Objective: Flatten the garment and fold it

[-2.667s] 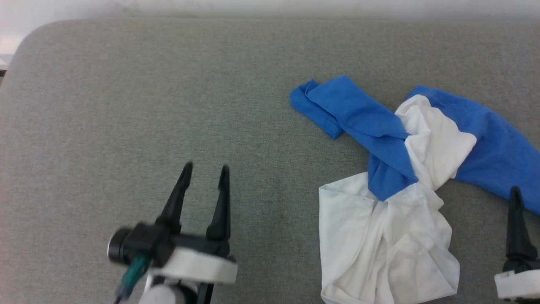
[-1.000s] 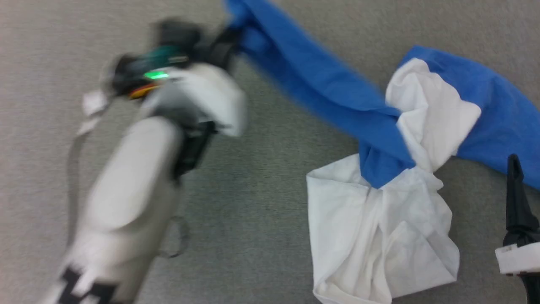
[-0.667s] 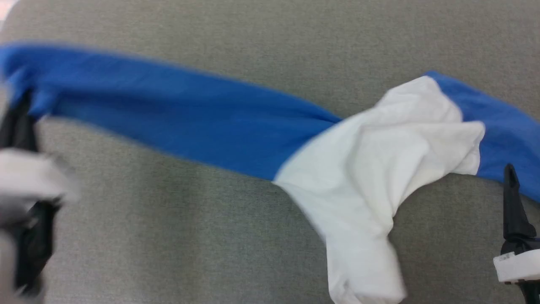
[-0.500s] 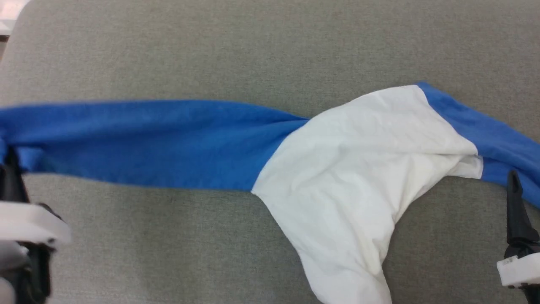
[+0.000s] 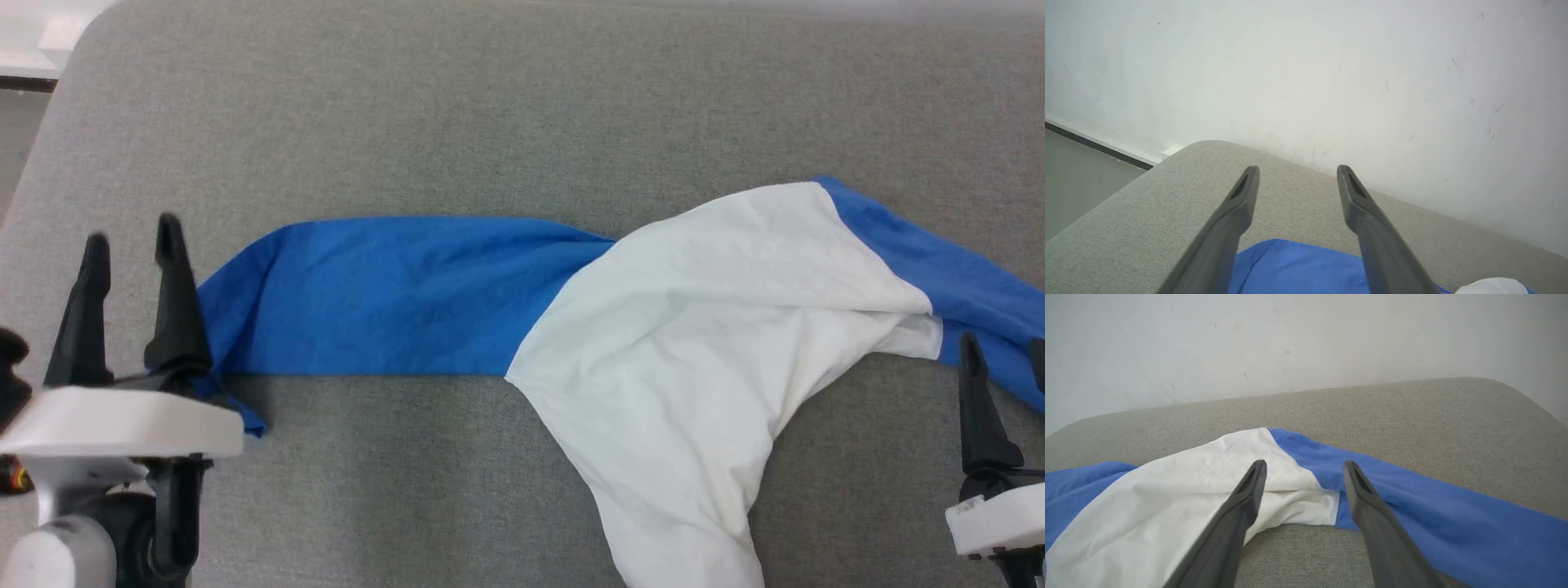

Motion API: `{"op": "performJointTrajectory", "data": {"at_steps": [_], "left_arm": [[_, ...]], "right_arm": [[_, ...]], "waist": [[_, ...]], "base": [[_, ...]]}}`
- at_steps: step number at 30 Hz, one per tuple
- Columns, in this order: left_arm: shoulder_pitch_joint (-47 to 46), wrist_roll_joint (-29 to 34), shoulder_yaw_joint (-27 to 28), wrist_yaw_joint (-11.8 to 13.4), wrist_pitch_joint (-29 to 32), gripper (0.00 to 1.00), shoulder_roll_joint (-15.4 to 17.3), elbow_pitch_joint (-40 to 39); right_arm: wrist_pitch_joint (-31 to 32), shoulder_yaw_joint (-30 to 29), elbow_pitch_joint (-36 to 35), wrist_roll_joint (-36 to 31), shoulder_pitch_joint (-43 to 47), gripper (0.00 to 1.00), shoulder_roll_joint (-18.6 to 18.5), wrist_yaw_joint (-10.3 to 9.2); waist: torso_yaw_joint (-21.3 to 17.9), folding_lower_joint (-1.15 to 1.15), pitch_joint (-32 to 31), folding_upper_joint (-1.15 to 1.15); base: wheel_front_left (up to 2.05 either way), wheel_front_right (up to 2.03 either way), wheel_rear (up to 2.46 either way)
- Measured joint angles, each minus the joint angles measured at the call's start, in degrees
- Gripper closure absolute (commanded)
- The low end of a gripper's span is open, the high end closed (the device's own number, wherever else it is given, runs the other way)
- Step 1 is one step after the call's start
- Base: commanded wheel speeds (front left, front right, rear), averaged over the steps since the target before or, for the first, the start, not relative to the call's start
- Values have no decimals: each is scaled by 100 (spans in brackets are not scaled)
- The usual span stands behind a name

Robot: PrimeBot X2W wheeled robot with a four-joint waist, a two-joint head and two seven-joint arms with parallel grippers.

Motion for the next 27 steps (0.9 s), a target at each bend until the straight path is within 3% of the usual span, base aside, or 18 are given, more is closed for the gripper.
{"op": "performJointTrajectory", "data": {"at_steps": [5,6,7,11,15,20,21,22,27], "left_arm": [[-401,319,-495,-220,390,0,331,-325],[-575,523,-876,-357,651,0,450,-86],[-575,523,-876,-357,651,0,450,-86],[-857,902,-1729,-702,1157,0,554,735],[-1068,993,-2295,-987,1448,0,436,1640],[-1298,1043,-2618,-1165,1496,0,261,2551],[-1377,1076,-2638,-1200,1463,29,264,2651],[-1473,1102,-2653,-1202,1421,100,254,2740],[-1752,1181,-2643,-1195,1148,100,167,2978]], "right_arm": [[0,26,-4,1,-2,0,3,0],[1,74,2,3,-12,0,-5,0],[1,74,2,3,-12,0,-5,0],[2,134,11,12,-47,0,-67,0],[2,118,20,43,-60,0,-144,0],[10,114,22,96,-98,0,-242,0],[10,116,23,115,-115,0,-256,0],[10,115,22,120,-127,0,-271,0],[37,89,22,153,-142,0,-331,0]], "waist": [[-26,1,100,0],[-50,1,160,0],[-50,1,160,0],[-121,1,280,0],[-202,1,402,0],[-295,1,545,0],[-310,0,570,0],[-324,0,593,0],[-358,1,635,0]], "base": [[0,0,0],[0,0,0],[0,0,0],[0,0,0],[0,0,0],[0,0,0],[0,0,0],[0,0,0],[0,0,0]]}}
